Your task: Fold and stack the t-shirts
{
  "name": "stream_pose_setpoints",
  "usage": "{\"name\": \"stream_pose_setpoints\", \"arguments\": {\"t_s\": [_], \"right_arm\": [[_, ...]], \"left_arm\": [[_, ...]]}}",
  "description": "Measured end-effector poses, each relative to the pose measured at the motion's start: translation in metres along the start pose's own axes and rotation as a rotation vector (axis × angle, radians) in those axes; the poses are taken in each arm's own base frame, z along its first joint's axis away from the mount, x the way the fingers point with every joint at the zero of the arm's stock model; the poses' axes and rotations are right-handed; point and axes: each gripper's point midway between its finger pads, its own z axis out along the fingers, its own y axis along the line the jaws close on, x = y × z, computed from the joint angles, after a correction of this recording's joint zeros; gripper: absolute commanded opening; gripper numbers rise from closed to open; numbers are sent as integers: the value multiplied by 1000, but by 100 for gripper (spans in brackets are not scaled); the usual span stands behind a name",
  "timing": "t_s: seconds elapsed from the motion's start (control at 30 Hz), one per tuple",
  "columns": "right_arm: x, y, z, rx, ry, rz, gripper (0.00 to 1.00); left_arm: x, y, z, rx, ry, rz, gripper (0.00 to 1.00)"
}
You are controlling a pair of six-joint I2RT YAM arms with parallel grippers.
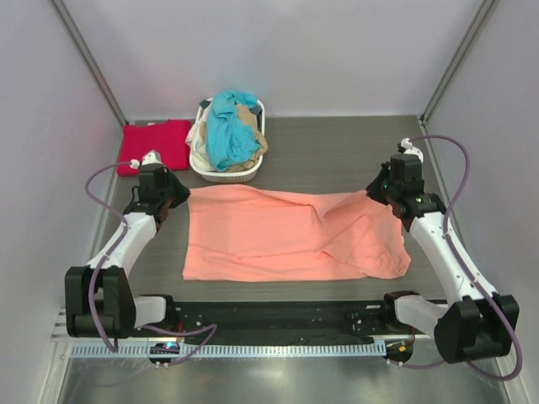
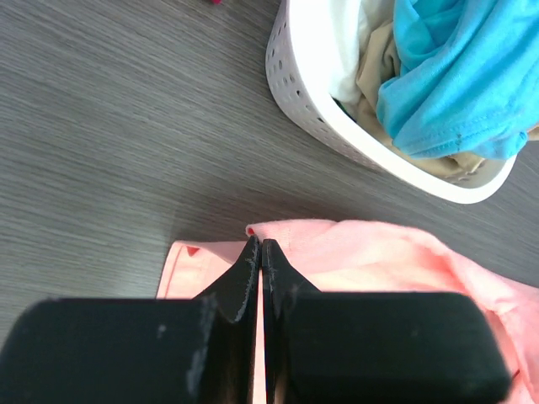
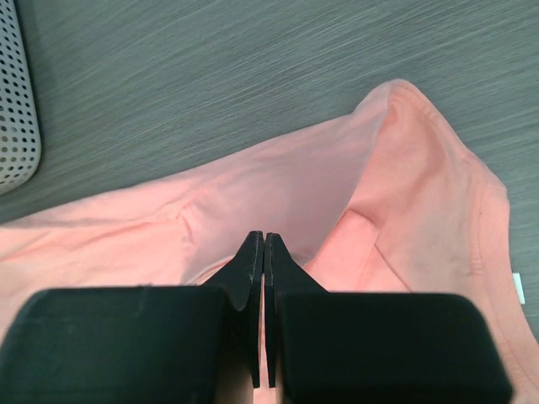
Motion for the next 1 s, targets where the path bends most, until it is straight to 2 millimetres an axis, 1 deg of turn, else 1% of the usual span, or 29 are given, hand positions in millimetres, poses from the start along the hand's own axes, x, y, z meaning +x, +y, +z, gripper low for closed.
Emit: {"name": "stream_pose_setpoints", "arguments": {"t_s": [0.1, 0.2, 0.43, 0.6, 0.87, 1.0], "right_arm": [[-1, -4, -16, -2, -46, 29, 1], [3, -9, -27, -2, -71, 55, 1], [21, -22, -37, 31, -62, 82, 1], [31, -36, -47, 73, -74, 110, 1], [25, -50, -74, 122, -166, 187, 1], [27, -57, -83, 141, -191, 222, 1]], "left_arm": [[0, 0, -6, 5, -13, 0, 0], [2, 4, -10, -3, -21, -1, 0], [8, 15, -17, -41, -33, -5, 0], [7, 21, -25, -62, -59, -8, 0], [11, 31, -33, -90, -83, -27, 0], [17, 36, -38, -104, -83, -41, 0]]}}
